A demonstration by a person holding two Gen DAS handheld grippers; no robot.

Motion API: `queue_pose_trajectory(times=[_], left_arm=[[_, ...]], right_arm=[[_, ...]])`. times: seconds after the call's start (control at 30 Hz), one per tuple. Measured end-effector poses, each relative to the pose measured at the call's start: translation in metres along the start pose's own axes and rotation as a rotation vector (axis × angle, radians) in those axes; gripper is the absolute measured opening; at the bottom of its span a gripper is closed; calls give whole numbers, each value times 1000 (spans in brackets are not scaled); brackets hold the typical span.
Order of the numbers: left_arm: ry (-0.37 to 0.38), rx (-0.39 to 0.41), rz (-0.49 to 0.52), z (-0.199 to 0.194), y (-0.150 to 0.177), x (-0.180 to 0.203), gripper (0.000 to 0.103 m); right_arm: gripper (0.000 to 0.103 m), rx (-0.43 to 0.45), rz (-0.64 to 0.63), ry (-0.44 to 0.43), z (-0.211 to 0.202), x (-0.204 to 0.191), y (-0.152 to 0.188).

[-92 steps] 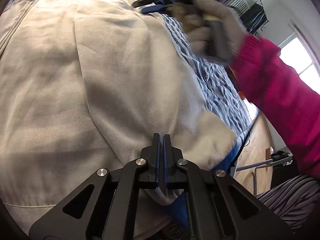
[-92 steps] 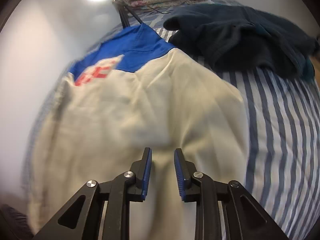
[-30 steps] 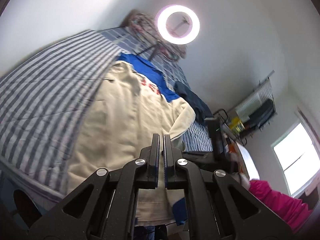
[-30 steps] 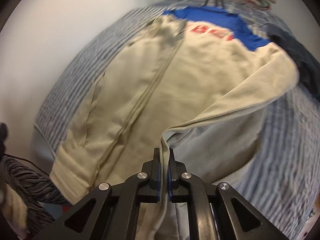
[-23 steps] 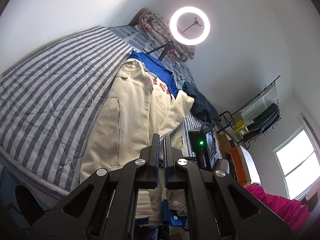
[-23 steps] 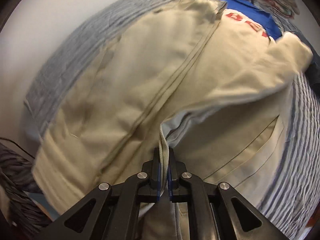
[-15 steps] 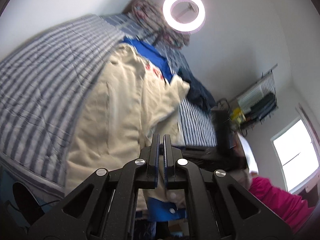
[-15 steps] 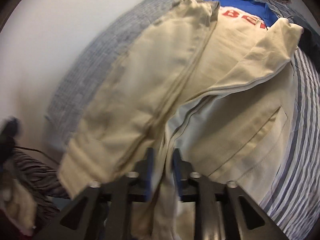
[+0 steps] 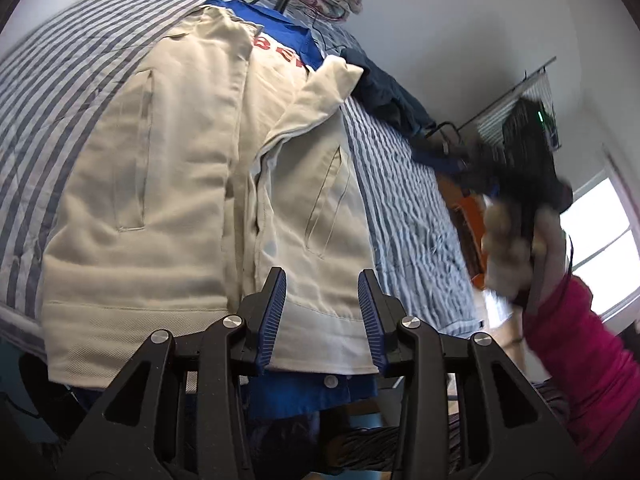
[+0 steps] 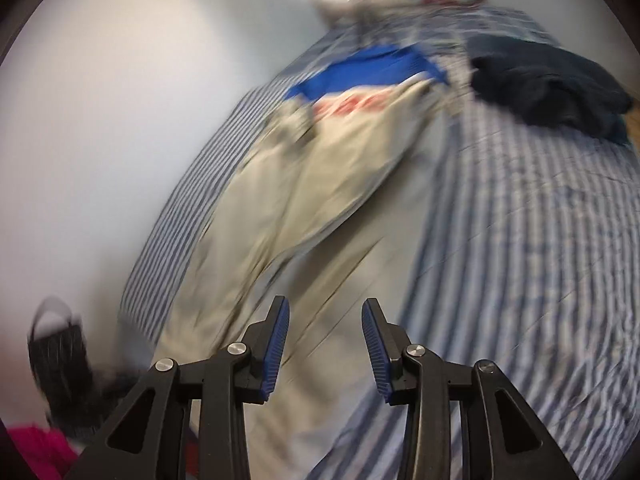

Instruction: Fold large clothes

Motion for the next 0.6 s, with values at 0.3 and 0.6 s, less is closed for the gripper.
queue_pose_trajectory(times=[0.3,0.6], left_arm=[[-119,-48,36,27,1,-17,37],[-119,-87,28,45,2,-28,37]], right_arm=[[66,104,89,48,44,37,-99],[69,119,257,10,105,65,-172]])
Point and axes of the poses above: each gripper's, at about its wrist camera, not at the fingertips, and z roughly the way its jaws point, x to its right, y to its underside, the point moved 9 cm from there along z, roughly the way its jaws point, and after that the axes turned 13 degrees about y, right-handed, at the moved point
